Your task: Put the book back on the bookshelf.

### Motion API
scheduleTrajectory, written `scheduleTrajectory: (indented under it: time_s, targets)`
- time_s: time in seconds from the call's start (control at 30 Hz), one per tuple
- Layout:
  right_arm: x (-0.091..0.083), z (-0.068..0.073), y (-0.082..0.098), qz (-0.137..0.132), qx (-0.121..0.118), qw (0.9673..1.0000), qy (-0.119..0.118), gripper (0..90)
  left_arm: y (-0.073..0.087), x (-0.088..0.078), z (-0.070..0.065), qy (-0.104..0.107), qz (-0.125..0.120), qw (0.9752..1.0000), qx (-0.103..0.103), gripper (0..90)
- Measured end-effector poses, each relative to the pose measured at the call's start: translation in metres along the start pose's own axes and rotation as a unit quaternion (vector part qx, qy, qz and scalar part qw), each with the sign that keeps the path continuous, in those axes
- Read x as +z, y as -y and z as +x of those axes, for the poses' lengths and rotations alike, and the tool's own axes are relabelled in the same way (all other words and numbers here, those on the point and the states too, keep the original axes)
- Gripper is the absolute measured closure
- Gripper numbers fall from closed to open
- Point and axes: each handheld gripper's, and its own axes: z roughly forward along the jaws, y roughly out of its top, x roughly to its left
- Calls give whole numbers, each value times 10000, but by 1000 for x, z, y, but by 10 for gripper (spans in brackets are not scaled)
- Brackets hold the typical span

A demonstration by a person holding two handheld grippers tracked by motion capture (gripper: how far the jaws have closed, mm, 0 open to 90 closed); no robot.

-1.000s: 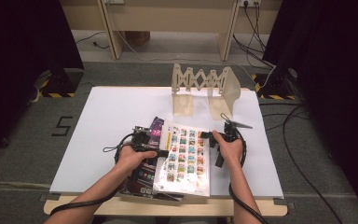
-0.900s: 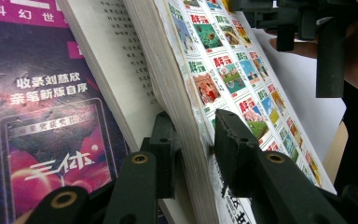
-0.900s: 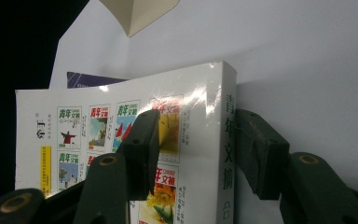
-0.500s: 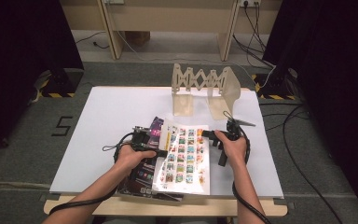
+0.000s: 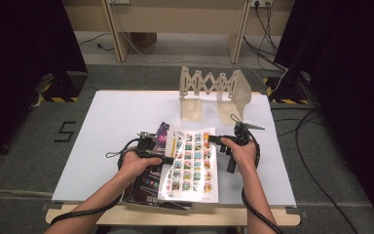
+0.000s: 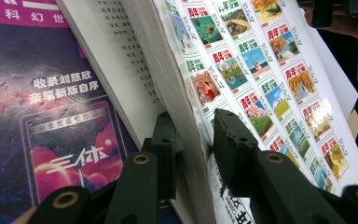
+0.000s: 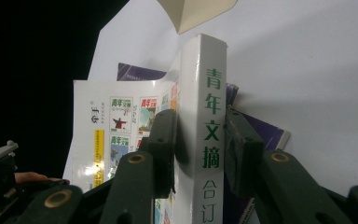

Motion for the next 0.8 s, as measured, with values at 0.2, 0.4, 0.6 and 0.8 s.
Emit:
scheduleTrajectory:
  time_s: [0.2, 0.4, 0.6, 0.8]
  targets:
    - [7, 3, 1, -139, 88, 9998, 114, 679, 1, -2, 0, -35, -31, 10000, 31, 698]
    - [-3, 13, -3, -101, -32, 9999, -117, 732, 4, -6, 3, 31, -192, 9998, -26, 672]
    - [-16, 31, -4, -199, -312, 9991, -214, 737, 9, -15, 3, -205, -481, 9986, 121, 584]
    - [-36, 49, -4, -508, -696, 9961, -189, 739, 12, -45, 7, -419, -988, 9935, 367, 571]
